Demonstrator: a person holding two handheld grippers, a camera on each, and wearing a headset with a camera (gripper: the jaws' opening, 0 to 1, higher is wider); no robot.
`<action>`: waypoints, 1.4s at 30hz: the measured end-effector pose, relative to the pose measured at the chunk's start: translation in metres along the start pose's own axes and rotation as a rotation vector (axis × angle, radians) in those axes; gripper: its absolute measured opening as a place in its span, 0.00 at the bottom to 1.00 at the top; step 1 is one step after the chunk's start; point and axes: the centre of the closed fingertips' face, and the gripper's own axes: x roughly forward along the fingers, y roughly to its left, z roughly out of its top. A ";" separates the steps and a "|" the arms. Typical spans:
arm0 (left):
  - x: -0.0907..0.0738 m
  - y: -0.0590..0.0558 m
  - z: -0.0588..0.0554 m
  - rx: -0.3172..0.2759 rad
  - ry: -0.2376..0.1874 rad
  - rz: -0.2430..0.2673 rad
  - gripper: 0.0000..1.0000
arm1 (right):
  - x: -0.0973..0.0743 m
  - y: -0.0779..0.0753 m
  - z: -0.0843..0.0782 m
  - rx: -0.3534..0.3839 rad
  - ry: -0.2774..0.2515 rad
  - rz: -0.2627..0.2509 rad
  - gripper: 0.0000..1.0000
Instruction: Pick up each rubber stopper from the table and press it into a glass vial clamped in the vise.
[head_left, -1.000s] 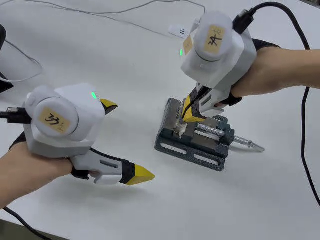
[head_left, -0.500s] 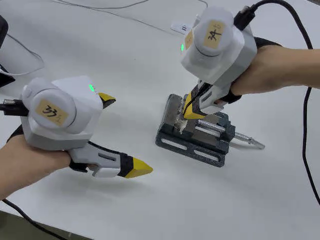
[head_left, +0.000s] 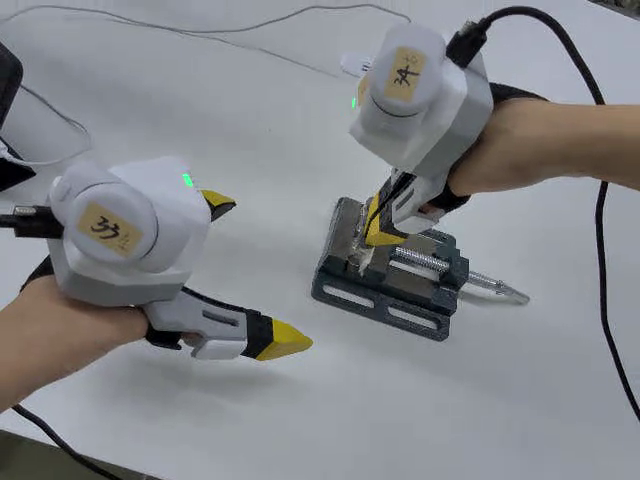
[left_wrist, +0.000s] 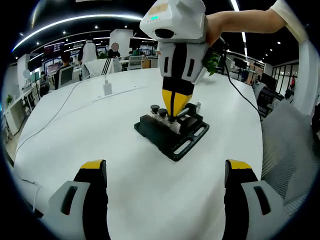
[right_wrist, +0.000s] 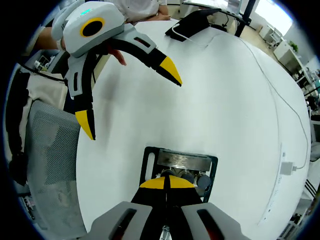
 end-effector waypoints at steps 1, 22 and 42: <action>0.000 0.000 0.000 0.003 0.001 0.000 0.98 | 0.001 -0.002 0.002 0.002 0.003 -0.002 0.00; -0.004 -0.001 0.016 0.037 0.012 -0.002 0.98 | -0.003 -0.004 0.000 0.076 -0.090 -0.015 0.00; -0.006 -0.003 0.020 0.053 0.011 0.006 0.98 | -0.006 0.003 -0.004 0.036 -0.184 -0.058 0.07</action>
